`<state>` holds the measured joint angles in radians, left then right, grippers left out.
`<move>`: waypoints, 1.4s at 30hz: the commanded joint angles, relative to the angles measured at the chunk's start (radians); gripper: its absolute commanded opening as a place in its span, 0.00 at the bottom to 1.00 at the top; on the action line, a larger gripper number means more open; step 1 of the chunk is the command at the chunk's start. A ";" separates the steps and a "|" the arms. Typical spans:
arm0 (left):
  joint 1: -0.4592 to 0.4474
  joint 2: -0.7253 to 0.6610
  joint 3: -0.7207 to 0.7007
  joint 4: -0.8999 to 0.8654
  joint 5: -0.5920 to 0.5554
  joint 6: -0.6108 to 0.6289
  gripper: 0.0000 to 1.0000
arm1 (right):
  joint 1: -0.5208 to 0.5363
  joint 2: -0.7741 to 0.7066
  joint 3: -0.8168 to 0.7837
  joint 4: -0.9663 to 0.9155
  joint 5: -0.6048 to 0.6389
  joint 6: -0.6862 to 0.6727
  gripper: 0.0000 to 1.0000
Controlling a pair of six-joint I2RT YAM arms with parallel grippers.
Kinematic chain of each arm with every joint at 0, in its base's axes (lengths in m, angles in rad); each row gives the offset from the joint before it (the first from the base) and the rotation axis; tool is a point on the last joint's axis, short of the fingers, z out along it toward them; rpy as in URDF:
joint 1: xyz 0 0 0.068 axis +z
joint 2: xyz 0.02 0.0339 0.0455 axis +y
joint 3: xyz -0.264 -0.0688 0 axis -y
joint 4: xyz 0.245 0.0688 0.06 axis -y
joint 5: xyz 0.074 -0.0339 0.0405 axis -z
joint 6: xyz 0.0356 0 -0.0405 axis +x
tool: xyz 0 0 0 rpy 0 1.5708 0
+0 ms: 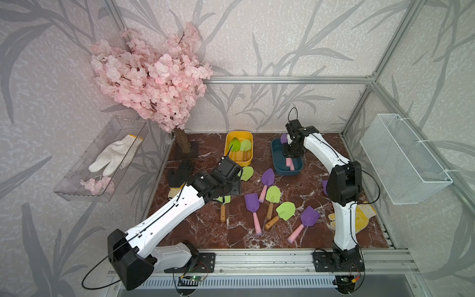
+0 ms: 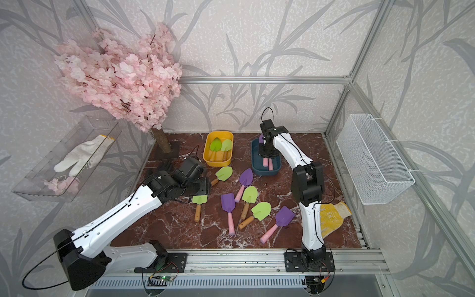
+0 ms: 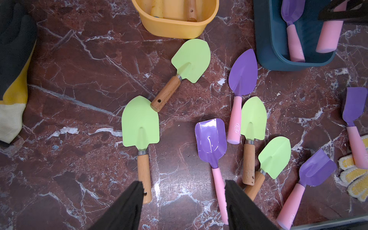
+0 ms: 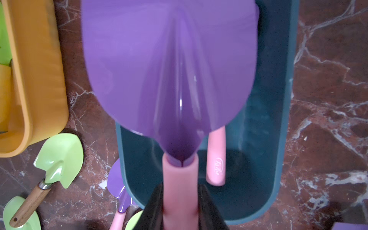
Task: Sort the small shovels by color and place them into the storage box
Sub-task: Place the shovel in the storage box.
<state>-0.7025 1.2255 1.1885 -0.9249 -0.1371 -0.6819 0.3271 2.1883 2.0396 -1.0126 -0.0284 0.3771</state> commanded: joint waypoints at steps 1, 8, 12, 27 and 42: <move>-0.005 0.002 -0.001 0.014 -0.003 -0.001 0.68 | 0.008 0.051 0.071 -0.053 -0.008 0.003 0.19; -0.005 0.003 0.000 0.006 -0.021 0.009 0.68 | 0.020 0.128 0.137 -0.070 -0.017 0.002 0.19; -0.005 0.001 -0.003 0.008 -0.027 0.010 0.69 | 0.020 0.162 0.145 -0.073 -0.020 0.002 0.19; -0.005 0.008 -0.022 0.014 -0.027 0.000 0.69 | 0.020 0.233 0.153 -0.053 -0.037 0.014 0.19; -0.003 0.005 -0.036 0.015 -0.034 0.002 0.69 | 0.018 0.303 0.210 -0.054 -0.038 0.019 0.19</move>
<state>-0.7025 1.2316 1.1625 -0.9108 -0.1532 -0.6815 0.3443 2.4748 2.2139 -1.0592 -0.0635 0.3855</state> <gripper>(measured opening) 0.688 0.271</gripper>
